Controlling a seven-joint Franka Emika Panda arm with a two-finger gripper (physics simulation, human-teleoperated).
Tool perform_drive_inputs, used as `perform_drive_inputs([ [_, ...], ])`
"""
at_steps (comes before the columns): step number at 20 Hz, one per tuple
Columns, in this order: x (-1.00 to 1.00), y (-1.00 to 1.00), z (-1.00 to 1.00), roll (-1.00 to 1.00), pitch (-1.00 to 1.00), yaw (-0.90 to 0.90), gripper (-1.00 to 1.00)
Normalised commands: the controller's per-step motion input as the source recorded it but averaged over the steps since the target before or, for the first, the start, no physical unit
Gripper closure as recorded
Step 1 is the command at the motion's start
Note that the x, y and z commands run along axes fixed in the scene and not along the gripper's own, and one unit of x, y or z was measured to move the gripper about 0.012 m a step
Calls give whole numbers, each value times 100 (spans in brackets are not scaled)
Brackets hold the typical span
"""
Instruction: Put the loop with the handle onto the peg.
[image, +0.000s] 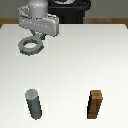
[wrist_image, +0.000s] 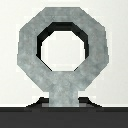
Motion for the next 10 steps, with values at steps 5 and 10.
perform_drive_inputs([
  [5,100,0,20,0,0,0,100],
  [10,0,0,40,0,0,0,100],
])
